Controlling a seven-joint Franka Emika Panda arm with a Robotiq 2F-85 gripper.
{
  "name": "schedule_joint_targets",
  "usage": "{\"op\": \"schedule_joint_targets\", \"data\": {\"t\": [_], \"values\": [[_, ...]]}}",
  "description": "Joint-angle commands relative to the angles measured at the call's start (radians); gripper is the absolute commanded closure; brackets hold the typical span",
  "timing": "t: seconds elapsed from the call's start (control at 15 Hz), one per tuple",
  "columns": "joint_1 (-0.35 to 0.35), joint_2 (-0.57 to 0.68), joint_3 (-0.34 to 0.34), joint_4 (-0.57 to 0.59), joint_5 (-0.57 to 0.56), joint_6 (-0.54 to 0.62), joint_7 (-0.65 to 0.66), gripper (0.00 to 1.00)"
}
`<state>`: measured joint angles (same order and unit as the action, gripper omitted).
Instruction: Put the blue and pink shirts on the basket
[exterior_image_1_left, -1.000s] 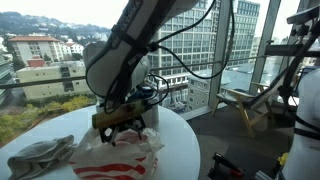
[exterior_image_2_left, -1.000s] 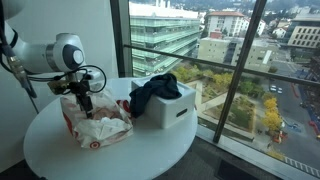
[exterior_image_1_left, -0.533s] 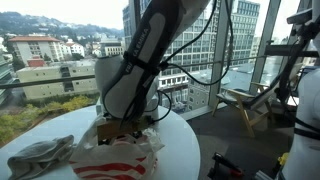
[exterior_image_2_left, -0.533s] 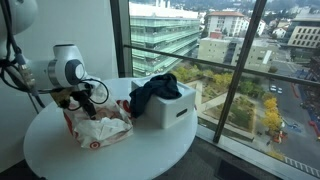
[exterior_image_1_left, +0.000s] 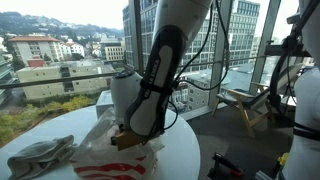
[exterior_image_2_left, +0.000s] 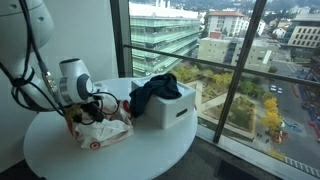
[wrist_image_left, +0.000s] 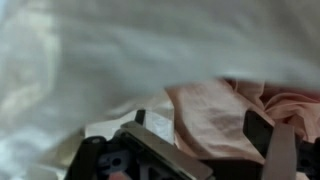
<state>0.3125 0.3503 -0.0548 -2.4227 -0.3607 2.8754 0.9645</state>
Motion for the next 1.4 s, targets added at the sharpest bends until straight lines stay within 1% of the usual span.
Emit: {"op": "schedule_joint_targets", "data": {"t": [0.0,0.13,0.27,0.53,0.6,0.67,0.8,0.87,0.93,1.0,1.2,1.27,1.33], "values": [[0.037,0.048,-0.026,0.018,-0.016,0.088,0.072,0.0],[0.049,0.068,-0.029,0.029,-0.014,0.13,0.092,0.0],[0.093,0.098,-0.077,0.04,-0.044,0.182,0.124,0.0],[0.175,0.148,-0.175,0.057,-0.065,0.233,0.146,0.0],[0.195,0.161,-0.2,0.064,-0.065,0.239,0.149,0.16],[0.202,0.168,-0.209,0.067,-0.057,0.237,0.147,0.27],[0.218,0.17,-0.222,0.07,-0.045,0.231,0.145,0.42],[0.216,0.162,-0.216,0.069,-0.039,0.214,0.142,0.51],[0.212,0.152,-0.208,0.067,-0.034,0.199,0.139,0.57],[0.204,0.141,-0.197,0.066,-0.03,0.179,0.134,0.66],[0.194,0.122,-0.188,0.068,-0.018,0.108,0.13,0.87],[0.208,0.123,-0.206,0.074,-0.021,0.092,0.139,0.88],[0.208,0.12,-0.208,0.078,-0.019,0.069,0.14,0.89]]}}
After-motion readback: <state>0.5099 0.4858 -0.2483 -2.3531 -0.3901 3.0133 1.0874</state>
